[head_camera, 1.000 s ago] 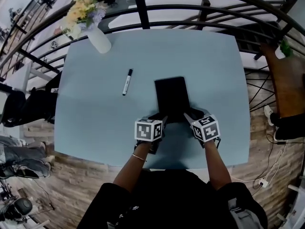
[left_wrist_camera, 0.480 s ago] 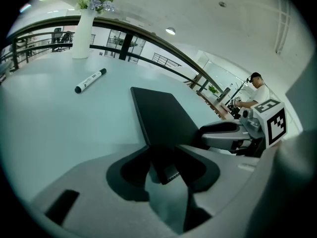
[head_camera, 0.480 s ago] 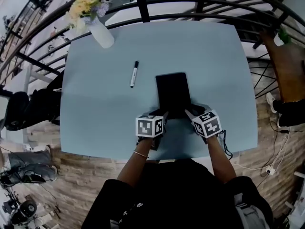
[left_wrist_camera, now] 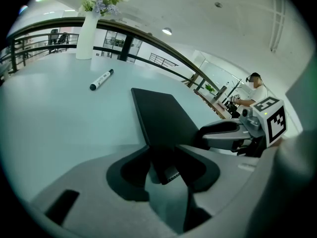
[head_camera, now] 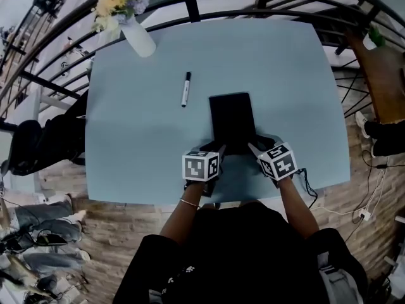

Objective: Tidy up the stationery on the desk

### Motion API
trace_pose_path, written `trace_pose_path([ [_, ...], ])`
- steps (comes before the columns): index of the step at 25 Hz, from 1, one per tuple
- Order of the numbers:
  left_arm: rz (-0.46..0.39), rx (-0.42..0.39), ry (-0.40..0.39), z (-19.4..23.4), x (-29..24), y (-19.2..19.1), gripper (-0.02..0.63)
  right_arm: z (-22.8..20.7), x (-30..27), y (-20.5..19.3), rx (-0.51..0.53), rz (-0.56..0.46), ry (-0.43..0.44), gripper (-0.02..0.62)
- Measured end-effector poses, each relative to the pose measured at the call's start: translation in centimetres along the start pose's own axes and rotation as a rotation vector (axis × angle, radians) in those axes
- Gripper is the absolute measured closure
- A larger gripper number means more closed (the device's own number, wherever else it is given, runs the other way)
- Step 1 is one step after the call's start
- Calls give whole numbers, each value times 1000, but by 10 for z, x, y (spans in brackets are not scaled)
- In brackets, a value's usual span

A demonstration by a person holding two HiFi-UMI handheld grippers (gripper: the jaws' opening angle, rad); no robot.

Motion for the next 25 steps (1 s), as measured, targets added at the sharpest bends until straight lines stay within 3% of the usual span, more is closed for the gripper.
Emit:
trace_pose_path([
  [25,6,-3,-6,25,49,-48,460,71,-1,-17,52,38,72,453],
])
Point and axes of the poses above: the fingertips, and each gripper's own axes: x backward along the fingers, z to its left, y out of its top, the point moved 2 cm from there along x, backward along the fingers, and after that the axes turned 4 degrees about x, right-handed, at the moved point
